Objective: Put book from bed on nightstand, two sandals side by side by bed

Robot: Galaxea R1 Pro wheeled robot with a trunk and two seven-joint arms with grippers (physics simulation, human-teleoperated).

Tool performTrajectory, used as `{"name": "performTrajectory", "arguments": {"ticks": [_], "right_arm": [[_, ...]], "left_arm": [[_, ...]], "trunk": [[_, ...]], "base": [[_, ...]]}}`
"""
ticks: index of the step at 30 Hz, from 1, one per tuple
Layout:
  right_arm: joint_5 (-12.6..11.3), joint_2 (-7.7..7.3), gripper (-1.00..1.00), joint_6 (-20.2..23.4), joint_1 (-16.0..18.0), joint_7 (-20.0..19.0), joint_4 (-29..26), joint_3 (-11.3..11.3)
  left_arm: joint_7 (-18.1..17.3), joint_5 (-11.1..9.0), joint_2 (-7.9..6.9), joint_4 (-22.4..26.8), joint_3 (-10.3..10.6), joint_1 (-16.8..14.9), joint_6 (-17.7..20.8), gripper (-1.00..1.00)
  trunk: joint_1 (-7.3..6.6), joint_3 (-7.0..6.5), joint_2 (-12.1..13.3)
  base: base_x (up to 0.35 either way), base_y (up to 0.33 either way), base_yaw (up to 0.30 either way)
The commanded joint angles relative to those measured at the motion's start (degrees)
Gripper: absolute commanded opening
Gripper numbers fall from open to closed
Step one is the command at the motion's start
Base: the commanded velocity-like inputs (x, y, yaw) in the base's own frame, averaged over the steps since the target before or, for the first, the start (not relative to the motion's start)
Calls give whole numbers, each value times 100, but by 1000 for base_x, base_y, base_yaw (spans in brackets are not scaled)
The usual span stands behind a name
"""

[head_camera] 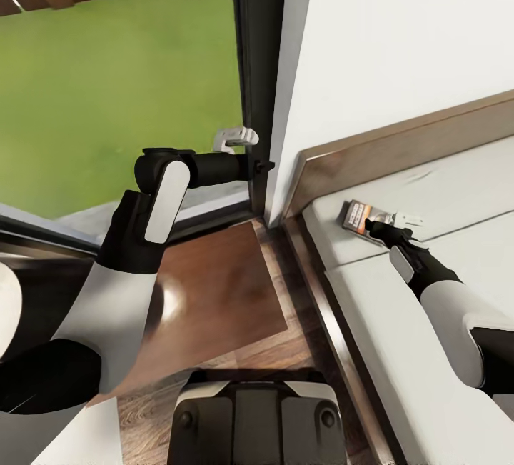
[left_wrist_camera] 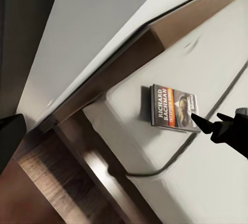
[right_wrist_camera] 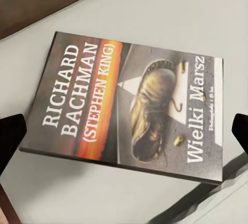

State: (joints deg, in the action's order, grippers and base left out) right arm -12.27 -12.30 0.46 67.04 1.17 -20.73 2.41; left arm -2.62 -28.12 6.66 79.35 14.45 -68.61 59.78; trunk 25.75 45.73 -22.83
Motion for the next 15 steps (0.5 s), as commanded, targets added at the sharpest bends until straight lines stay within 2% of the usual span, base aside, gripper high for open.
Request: {"name": "performTrajectory", "arguments": {"ticks": [1, 15], "right_arm": [[-47, 0, 100, 5, 2, 10, -5, -5], [-25, 0, 100, 5, 1, 6, -10, -8]], "left_arm": [[-28, 26, 2, 2, -4, -4, 23, 100], [-28, 26, 2, 2, -4, -3, 23, 100]], "trunk": [[3, 16, -9], [3, 145, -9]], "base": [[0, 0, 0], [0, 0, 0]]}}
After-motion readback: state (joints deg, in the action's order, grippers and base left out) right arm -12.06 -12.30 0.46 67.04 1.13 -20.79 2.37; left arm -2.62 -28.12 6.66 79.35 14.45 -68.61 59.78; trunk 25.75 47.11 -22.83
